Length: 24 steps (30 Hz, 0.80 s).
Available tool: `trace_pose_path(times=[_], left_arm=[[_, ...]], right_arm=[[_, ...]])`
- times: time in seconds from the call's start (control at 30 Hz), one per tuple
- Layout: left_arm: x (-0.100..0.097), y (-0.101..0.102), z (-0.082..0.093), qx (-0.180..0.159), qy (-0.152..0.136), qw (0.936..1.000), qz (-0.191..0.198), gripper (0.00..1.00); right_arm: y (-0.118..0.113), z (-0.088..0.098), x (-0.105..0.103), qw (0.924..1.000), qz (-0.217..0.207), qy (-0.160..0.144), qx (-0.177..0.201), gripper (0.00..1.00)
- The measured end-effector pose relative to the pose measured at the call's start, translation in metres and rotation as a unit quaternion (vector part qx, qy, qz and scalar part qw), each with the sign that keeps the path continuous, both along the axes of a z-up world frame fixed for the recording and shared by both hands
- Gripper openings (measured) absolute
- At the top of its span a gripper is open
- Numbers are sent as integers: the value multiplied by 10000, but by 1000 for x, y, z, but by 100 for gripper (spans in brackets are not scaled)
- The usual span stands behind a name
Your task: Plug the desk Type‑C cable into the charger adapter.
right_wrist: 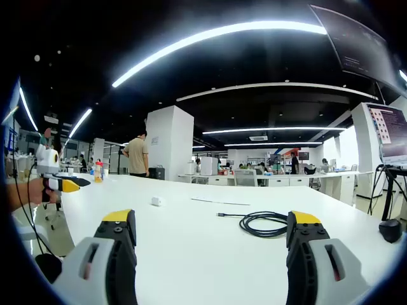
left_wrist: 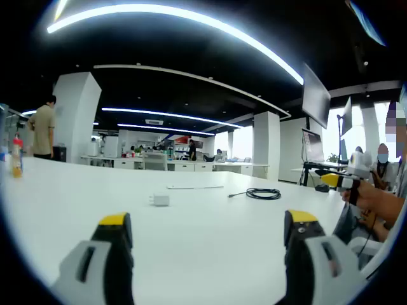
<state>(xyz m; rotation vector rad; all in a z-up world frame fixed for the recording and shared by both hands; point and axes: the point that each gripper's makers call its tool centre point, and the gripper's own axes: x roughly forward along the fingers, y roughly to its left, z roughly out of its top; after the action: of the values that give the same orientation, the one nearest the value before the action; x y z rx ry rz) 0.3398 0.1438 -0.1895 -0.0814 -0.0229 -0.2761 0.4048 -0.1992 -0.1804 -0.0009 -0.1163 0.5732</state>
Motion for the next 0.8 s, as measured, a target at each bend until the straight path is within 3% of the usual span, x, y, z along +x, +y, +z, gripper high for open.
trace_pose_path(times=[0.8], left_arm=[[10, 5, 1, 123, -35, 9998, 184, 100]], right_arm=[[0, -5, 2, 10000, -4, 72, 15, 100]])
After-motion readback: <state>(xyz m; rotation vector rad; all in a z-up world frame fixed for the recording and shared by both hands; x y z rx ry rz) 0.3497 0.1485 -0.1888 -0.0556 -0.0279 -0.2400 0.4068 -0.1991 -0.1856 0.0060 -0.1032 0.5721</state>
